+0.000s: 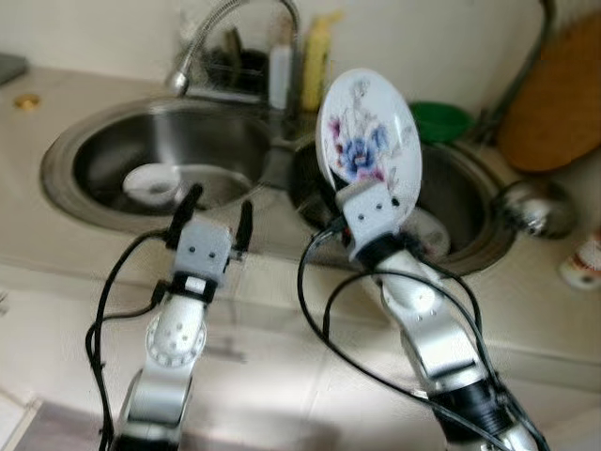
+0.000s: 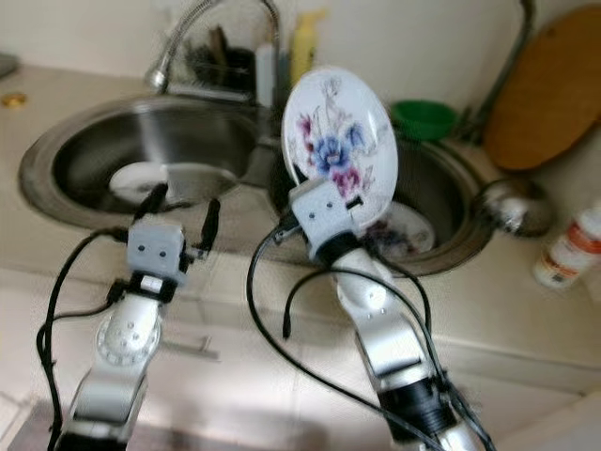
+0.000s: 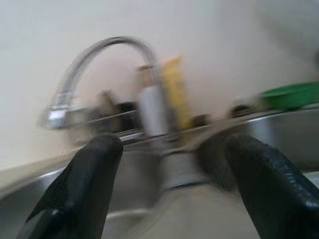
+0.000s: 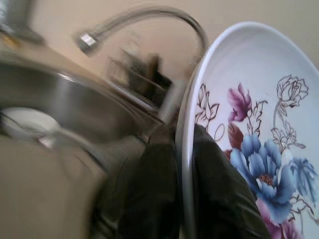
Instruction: Kitchen organization
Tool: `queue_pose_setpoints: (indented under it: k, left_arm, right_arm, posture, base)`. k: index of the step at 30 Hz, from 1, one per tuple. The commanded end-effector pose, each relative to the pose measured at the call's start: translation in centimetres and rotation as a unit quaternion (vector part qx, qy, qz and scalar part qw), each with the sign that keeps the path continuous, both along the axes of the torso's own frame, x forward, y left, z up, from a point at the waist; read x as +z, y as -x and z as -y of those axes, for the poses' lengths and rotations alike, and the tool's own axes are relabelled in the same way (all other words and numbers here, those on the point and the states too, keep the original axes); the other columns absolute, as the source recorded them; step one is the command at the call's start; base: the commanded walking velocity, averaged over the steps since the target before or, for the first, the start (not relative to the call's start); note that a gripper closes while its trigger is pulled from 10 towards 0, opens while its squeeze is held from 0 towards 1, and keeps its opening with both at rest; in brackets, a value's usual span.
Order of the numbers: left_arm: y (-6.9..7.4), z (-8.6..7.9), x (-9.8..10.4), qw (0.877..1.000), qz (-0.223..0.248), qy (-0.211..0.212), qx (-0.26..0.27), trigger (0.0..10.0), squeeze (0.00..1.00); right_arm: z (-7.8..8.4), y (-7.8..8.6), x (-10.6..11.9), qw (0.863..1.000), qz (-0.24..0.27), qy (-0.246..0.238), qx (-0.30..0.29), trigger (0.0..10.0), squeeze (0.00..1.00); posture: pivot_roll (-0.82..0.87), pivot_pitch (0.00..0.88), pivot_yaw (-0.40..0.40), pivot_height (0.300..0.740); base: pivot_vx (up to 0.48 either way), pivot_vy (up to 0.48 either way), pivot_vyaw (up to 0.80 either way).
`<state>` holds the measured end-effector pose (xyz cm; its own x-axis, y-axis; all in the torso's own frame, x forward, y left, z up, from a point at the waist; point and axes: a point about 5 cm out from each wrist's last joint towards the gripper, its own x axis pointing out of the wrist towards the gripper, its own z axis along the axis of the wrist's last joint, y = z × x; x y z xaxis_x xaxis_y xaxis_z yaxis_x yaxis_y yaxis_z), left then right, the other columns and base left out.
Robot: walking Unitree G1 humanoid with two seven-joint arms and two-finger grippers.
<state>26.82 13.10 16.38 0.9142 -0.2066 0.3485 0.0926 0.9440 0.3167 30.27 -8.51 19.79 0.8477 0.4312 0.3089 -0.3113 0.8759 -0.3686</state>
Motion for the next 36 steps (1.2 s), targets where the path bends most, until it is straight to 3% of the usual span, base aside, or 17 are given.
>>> queue_pose_setpoints:
  k: [1, 12, 20, 23, 27, 30, 36]
  left_arm:
    - [0.0, -0.4, 0.4, 1.0, 0.007, -0.006, 0.003, 10.0, 0.0]
    - [0.0, -0.4, 0.3, 1.0, 0.005, -0.006, 0.004, 10.0, 0.0]
    - [0.0, -0.4, 0.3, 1.0, 0.006, -0.008, 0.007, 10.0, 0.0]
    - [-0.1, -0.4, 0.3, 1.0, 0.006, -0.008, 0.008, 10.0, 0.0]
    - [-0.1, -0.4, 0.4, 1.0, 0.009, -0.009, 0.008, 10.0, 0.0]
    - [-0.2, -0.4, 0.4, 1.0, 0.009, -0.009, 0.009, 10.0, 0.0]
    - [-0.2, -0.4, 0.5, 1.0, 0.013, -0.008, 0.012, 10.0, 0.0]
  right_arm:
    - [-0.3, 0.1, 1.1, 1.0, 0.025, -0.006, 0.003, 10.0, 0.0]
    - [-0.5, 0.0, 1.0, 1.0, 0.01, -0.014, 0.014, 10.0, 0.0]
    - [-1.7, -1.0, -0.3, 0.996, -0.071, -0.023, 0.056, 10.0, 0.0]
    - [-2.1, -1.9, -0.7, 0.993, -0.098, -0.024, 0.054, 10.0, 0.0]
    - [-2.2, -4.4, -2.0, 0.983, -0.18, -0.01, 0.039, 10.0, 0.0]
    - [-2.1, -4.9, -2.5, 0.978, -0.207, -0.007, 0.036, 10.0, 0.0]
    - [-0.6, -7.0, -3.5, 0.961, -0.277, -0.017, -0.018, 10.0, 0.0]
  posture:
    - [0.07, 0.0, -0.075, 0.74]
    - [0.07, 0.0, -0.076, 0.74]
    - [0.07, 0.0, -0.077, 0.74]
    - [0.08, 0.0, -0.077, 0.74]
    - [0.08, 0.0, -0.077, 0.74]
    - [0.09, 0.0, -0.079, 0.74]
    - [0.1, 0.0, -0.087, 0.74]
  base:
    - [0.0, 0.0, 0.0]
    - [0.0, 0.0, 0.0]
    - [0.0, 0.0, 0.0]
    - [0.0, 0.0, 0.0]
    - [0.0, 0.0, 0.0]
    - [0.0, 0.0, 0.0]
    - [0.0, 0.0, 0.0]
